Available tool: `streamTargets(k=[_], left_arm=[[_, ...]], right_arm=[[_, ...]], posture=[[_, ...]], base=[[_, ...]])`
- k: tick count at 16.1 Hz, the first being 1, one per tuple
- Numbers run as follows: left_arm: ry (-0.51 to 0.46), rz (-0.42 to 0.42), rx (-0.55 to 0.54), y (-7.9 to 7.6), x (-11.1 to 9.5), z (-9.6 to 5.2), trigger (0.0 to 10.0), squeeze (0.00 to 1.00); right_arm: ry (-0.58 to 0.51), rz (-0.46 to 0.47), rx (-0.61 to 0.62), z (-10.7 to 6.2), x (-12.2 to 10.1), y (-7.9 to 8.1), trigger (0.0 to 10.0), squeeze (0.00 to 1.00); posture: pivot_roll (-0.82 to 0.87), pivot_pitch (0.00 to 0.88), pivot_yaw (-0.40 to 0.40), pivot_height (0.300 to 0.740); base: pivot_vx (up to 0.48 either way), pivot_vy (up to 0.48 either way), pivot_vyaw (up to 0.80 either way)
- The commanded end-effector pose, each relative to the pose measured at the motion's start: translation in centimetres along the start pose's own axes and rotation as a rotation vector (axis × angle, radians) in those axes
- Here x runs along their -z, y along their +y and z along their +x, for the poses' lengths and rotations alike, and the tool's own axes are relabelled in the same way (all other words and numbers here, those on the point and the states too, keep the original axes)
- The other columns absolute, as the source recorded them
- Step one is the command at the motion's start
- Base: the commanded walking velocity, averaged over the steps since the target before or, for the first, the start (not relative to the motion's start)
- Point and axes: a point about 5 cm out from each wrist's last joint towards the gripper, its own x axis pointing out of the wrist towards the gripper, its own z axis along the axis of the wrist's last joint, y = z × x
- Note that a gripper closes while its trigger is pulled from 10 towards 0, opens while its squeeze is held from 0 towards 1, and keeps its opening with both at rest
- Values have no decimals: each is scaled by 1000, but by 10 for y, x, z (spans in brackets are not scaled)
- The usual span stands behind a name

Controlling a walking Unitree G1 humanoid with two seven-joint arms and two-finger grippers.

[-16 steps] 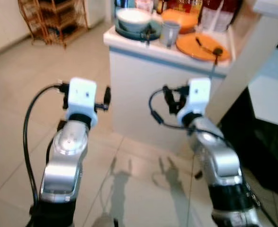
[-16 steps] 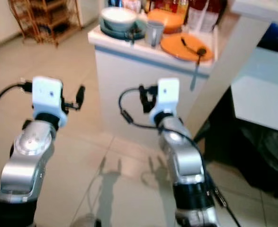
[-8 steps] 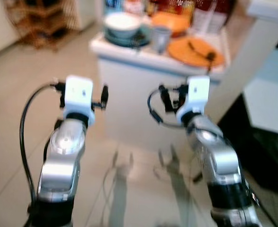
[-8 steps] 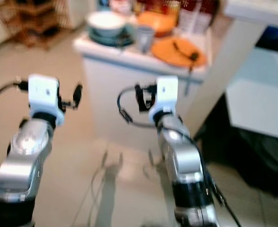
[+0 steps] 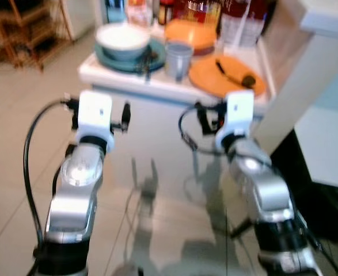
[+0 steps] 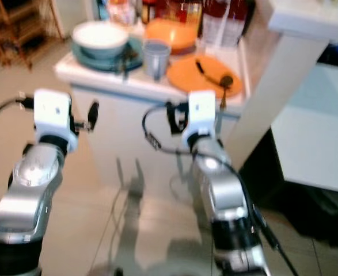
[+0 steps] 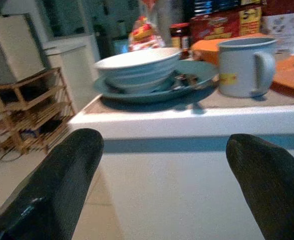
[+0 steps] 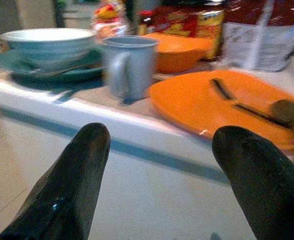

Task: Setting the table

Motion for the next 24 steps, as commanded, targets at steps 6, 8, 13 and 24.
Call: streamTargets(k=[6, 8, 13, 24], left_arm=[[-25, 2, 64, -13, -7, 1, 10000, 1000], [-23, 22, 101, -17, -8, 0, 10000, 1000], [-65, 42, 244, -29, -16, -6, 10000, 1000], [-67, 96, 402, -42, -20, -14, 10000, 1000]], right_arm=[[7, -9, 119, 10, -25, -19, 10000, 0], [61, -2, 141, 15, -27, -22, 10000, 0], [245, -87, 238, 46, -41, -45, 10000, 0], [412, 112, 369, 51, -37, -94, 10000, 0]], posture=[[37, 82, -75, 740], [33, 86, -71, 740], [34, 90, -75, 740], [28, 96, -73, 740]], base=[[320, 0, 0], [0, 0, 0], [0, 0, 0], [0, 0, 0]])
